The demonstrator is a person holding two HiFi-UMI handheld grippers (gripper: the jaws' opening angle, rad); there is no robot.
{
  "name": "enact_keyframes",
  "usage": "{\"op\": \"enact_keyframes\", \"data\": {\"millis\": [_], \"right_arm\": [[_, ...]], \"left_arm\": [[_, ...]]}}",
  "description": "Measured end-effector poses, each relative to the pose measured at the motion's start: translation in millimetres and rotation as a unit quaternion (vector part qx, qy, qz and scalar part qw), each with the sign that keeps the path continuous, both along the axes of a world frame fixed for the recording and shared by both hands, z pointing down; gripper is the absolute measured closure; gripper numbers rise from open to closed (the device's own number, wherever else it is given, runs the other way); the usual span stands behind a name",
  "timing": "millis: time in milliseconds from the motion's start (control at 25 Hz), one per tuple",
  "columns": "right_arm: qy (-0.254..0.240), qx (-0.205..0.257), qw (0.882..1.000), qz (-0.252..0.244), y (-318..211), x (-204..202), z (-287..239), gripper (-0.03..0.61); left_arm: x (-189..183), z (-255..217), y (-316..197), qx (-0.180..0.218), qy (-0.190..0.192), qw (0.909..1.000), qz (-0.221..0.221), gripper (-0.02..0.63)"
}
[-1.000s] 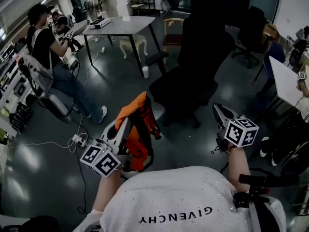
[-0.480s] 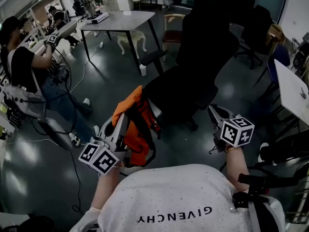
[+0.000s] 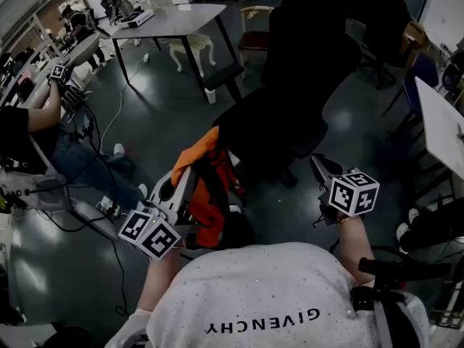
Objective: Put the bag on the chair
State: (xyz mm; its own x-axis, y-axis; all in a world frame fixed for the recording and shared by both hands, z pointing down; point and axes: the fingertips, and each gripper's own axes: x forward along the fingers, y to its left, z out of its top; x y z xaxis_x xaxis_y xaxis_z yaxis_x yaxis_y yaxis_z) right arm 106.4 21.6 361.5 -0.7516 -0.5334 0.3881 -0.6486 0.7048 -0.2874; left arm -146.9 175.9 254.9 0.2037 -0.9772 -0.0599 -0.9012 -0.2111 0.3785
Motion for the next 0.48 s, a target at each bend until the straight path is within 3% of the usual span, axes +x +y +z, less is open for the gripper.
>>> {"op": "enact_keyframes", "data": {"millis": [280,480], "right_arm": [[-0.006,-0.033,0.998,0.045,-43.2,-2.5,13.3,0.574],[0.002,-0.030,0.998,0.064,-71.8,-18.2,9.5,0.574]], "left_arm": [[-12.6,12.8,-52.6,-0.021,-0.008,0.9997,0.009,0.603],[-31.2,7.0,-86.4,-0.011,-0.002,0.9996,0.026,0.603]]}}
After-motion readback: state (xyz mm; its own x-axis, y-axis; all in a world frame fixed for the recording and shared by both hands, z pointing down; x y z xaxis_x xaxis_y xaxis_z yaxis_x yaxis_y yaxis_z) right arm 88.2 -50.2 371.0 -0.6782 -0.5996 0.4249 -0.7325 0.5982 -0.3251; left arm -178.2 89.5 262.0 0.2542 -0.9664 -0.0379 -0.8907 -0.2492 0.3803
